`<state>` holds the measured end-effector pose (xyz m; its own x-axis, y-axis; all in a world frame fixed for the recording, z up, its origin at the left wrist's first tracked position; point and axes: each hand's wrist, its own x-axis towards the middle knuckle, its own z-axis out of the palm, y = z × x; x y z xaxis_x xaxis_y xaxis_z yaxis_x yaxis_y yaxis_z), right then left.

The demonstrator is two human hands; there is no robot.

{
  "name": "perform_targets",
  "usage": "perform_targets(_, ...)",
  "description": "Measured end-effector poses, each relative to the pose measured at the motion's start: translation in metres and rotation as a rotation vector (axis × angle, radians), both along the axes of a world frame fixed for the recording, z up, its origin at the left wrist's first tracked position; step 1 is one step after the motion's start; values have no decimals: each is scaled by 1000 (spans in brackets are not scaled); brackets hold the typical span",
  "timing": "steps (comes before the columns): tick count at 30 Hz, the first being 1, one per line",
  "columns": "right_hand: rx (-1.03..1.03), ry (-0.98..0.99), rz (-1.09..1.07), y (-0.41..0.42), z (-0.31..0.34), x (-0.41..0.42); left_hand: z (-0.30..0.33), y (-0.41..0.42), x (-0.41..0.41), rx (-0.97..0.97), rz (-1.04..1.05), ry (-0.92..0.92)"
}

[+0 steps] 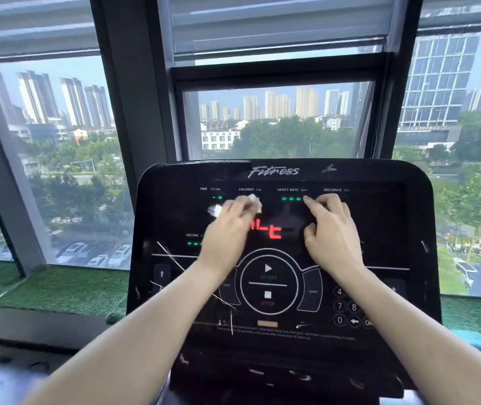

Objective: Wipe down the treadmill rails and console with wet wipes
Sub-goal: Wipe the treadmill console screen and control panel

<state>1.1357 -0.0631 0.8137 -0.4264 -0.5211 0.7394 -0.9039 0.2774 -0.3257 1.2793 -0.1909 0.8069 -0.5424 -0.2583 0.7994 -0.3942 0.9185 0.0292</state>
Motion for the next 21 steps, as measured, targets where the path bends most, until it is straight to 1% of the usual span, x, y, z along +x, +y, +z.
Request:
perform_targets(2,-6,2,7,0,0,-2,9,-13,3,156,113,125)
perform_targets(4,-18,0,10,0,0,-2,9,-5,0,202,172,200)
perform_targets(5,-21,1,12,0,0,-2,4,4,-3,181,158,180)
perform_targets(6,-21,3,13,0,-1,-2,-5,14,-6,141,119,122)
perform_targets(9,-14,23,19,1,-5,-3,-31,29,-7,-64,36,-135)
perform_targets(10,-6,28,19,2,-5,-3,-31,25,-4,-134,32,-168)
perform_targets(11,8,31,20,3,-4,-4,-27,19,-1,-167,38,-164)
perform_targets(12,24,32,22,4,-2,-4,-19,11,1,-153,61,-136)
perform_targets(13,39,31,25,5,0,-5,-9,5,2,-84,103,-84)
perform_targets(15,55,27,27,6,3,-6,7,-5,0,123,205,65)
perform_targets(16,59,23,25,7,5,-7,10,-3,-3,184,240,139)
perform_targets(17,60,18,25,8,5,-7,9,5,-7,202,242,174)
perform_targets(18,58,14,25,8,5,-8,4,15,-11,187,205,162)
perform_targets(19,56,14,24,8,5,-8,-6,23,-14,137,144,98)
perform_targets(21,52,21,21,8,5,-8,-24,35,-14,-19,30,-93)
